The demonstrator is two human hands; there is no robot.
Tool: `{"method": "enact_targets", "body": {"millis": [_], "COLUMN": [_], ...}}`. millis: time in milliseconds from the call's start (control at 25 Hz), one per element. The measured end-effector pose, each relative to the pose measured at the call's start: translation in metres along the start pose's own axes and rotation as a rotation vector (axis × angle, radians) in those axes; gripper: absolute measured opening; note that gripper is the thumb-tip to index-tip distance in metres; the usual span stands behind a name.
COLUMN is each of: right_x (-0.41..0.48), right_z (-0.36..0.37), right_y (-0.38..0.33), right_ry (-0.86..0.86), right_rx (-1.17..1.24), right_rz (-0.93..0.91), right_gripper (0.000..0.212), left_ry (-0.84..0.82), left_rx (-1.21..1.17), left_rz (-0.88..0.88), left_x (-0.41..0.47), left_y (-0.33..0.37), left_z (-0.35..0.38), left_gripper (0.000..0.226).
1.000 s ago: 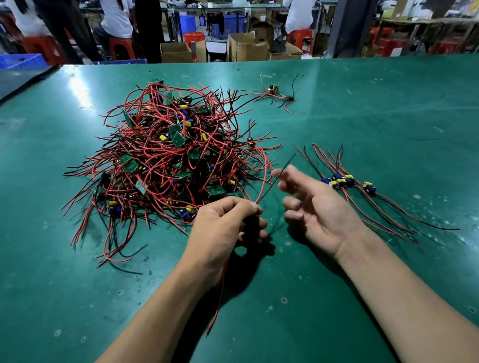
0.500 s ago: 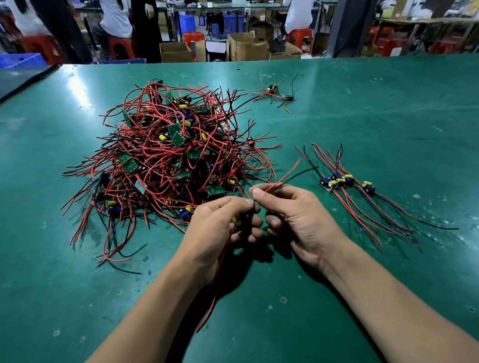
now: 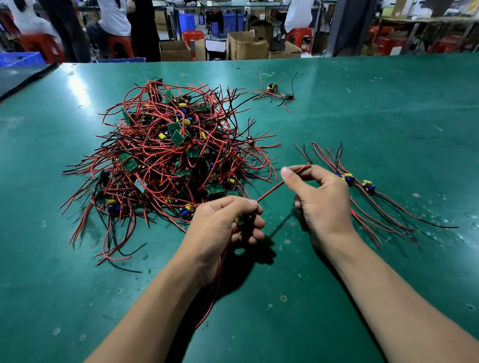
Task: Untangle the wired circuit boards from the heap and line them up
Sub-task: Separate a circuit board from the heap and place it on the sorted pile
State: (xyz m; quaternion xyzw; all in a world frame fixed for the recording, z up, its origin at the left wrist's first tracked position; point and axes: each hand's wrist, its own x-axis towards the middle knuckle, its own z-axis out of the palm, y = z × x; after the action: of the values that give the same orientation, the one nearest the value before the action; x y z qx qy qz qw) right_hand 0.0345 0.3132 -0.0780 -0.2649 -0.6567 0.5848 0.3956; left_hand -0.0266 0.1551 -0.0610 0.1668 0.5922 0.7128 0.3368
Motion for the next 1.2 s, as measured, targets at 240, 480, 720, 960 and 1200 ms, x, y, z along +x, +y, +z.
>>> {"method": "enact_targets", "body": {"millis": [240, 480, 720, 960, 1200], "right_x": [0.004, 0.009, 0.011, 0.014, 0.018], "right_z": [-0.007, -0.016, -0.019, -0.017, -0.028], "right_y": [0.000, 0.003, 0.006, 0.009, 0.004], "right_ry": [0.112, 0.007, -0.064, 0.004, -0.097], "right_rx": [-0.259, -0.293, -0.370, -0.445, 0.057], "right_rz": [-0.247, -0.183, -0.147, -0.181, 0.190], "right_gripper": [0.018, 0.021, 0.028, 0.037, 0.043], "left_ry": [-0.001, 0.020, 0.038, 0.002, 0.007], "left_rx": [-0.007, -0.044, -0.072, 0.012, -0.095], "left_rz": [0.004, 0.004, 0.009, 0.026, -0.026], "left_x": [-0.002, -0.002, -0.002, 0.002, 0.005], "left_y": [0.001, 0.001, 0.001, -0.004, -0.003], "left_z": [-0.001, -0.004, -0.007, -0.007, -0.007], "left_gripper": [0.019, 0.017, 0.018, 0.018, 0.043]}}
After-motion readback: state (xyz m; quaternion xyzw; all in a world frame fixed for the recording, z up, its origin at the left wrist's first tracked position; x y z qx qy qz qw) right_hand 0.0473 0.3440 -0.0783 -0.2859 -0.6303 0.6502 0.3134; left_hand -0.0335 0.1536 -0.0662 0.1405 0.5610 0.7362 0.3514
